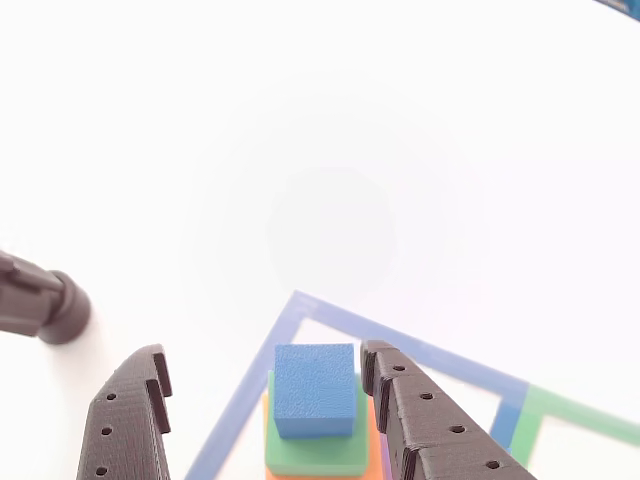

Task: Tower of hanoi

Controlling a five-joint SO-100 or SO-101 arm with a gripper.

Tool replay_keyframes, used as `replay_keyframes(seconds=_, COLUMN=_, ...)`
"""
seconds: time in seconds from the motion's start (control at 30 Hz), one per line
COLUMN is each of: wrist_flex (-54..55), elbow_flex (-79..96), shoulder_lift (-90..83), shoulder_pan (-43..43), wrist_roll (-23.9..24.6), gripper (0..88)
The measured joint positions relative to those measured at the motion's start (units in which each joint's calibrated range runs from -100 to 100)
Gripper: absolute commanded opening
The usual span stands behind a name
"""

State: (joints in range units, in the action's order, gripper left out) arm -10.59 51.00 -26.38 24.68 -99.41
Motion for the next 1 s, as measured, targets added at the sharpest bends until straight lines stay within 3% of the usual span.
replay_keyframes(seconds=0.2, wrist_flex=-16.3, elbow_flex=-10.5, shoulder_lift=-4.3, shoulder_pan=0.0, wrist_roll=0.0, gripper=14.6)
replay_keyframes(seconds=0.33, wrist_flex=-27.4, elbow_flex=-20.1, shoulder_lift=-5.2, shoulder_pan=0.6, wrist_roll=0.0, gripper=0.1)
replay_keyframes(seconds=0.73, wrist_flex=-53.6, elbow_flex=-43.6, shoulder_lift=-6.0, shoulder_pan=0.7, wrist_roll=0.0, gripper=0.0)
replay_keyframes(seconds=1.0, wrist_flex=-57.7, elbow_flex=-44.3, shoulder_lift=-9.6, shoulder_pan=-1.6, wrist_roll=0.0, gripper=0.0)
